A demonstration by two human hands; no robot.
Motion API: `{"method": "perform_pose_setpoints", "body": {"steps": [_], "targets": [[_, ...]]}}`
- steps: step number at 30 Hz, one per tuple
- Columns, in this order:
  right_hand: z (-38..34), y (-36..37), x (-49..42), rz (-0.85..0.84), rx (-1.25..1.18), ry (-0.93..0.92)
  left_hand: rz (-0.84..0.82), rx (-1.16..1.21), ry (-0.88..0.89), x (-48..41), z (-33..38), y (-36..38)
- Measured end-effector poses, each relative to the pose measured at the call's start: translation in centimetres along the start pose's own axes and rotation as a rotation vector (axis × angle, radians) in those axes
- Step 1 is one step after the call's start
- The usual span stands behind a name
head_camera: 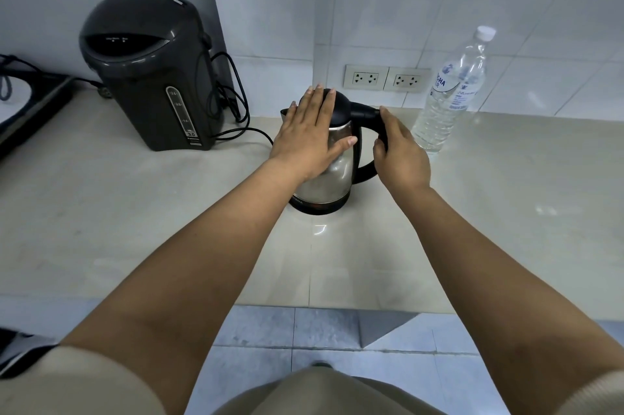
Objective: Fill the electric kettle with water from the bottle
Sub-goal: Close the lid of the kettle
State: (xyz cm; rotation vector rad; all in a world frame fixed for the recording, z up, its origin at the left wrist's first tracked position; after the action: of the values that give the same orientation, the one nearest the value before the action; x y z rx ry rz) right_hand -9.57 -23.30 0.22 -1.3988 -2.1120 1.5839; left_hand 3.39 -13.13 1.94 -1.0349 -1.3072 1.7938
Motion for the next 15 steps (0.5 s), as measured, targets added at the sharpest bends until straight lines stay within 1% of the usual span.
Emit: {"method": "perform_pose_setpoints", "body": {"steps": [2,4,9,15], "targets": [[-0.54,-0.38,-0.28,0.009,0.113,-0.048,0.0,-0.002,-0.003,-0.05,0.0,0.08],[-0.93,-0.63,-0.64,0.007,0.153,-0.071,0.003,0.002,-0.005,-0.07,-0.02,0.1],[-0.7,-0.11,-0.57,-0.031,0.07,-0.02,-0.003,-0.009,-0.007,-0.02,-0.09,0.1],[-0.18,-0.03,-0.29,-0.06,0.01,-0.015,-0.018,-0.021,-0.013,0.02,-0.06,-0.06]]}}
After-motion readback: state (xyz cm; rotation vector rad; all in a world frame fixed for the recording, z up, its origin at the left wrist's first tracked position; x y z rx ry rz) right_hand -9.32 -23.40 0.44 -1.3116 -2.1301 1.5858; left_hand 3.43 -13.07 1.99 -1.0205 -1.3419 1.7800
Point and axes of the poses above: each hand's wrist, its own x-axis away from the middle knuckle, its own y-axis out of the palm, z = x × y, the point moved 9 cm from there along -x, towards the middle knuckle, and after that the axes turned 3 degrees about -y, right-handed, at the moved point
